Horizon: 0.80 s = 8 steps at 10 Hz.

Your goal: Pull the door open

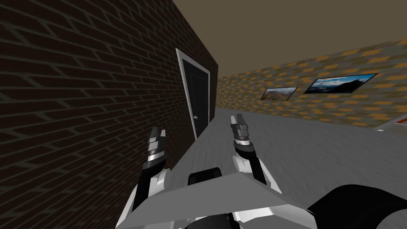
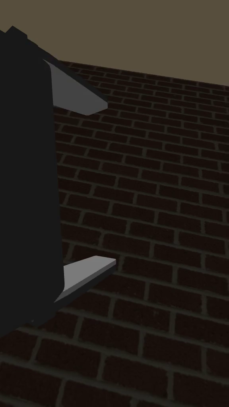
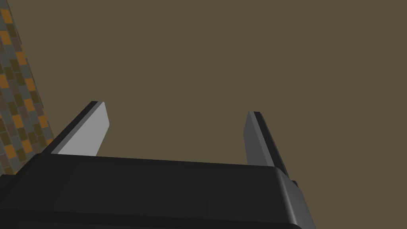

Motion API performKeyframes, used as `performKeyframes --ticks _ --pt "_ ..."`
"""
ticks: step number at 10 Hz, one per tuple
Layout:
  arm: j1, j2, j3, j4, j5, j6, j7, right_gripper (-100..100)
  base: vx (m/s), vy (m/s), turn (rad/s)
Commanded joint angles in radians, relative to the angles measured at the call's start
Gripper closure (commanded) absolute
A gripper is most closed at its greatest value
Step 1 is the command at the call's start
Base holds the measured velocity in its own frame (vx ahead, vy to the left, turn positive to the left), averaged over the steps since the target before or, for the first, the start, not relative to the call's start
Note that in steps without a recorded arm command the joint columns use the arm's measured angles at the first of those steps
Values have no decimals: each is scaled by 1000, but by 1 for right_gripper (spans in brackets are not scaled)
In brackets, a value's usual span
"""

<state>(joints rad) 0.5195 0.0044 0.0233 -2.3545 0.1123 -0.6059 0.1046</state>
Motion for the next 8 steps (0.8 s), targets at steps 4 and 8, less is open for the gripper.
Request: performKeyframes --ticks 4,8 --pt "-30 -18 -13 84 24 -17 48 -100 68 -12 73" --pt "-58 -33 -26 165 47 -33 94 -100 72 -14 72"
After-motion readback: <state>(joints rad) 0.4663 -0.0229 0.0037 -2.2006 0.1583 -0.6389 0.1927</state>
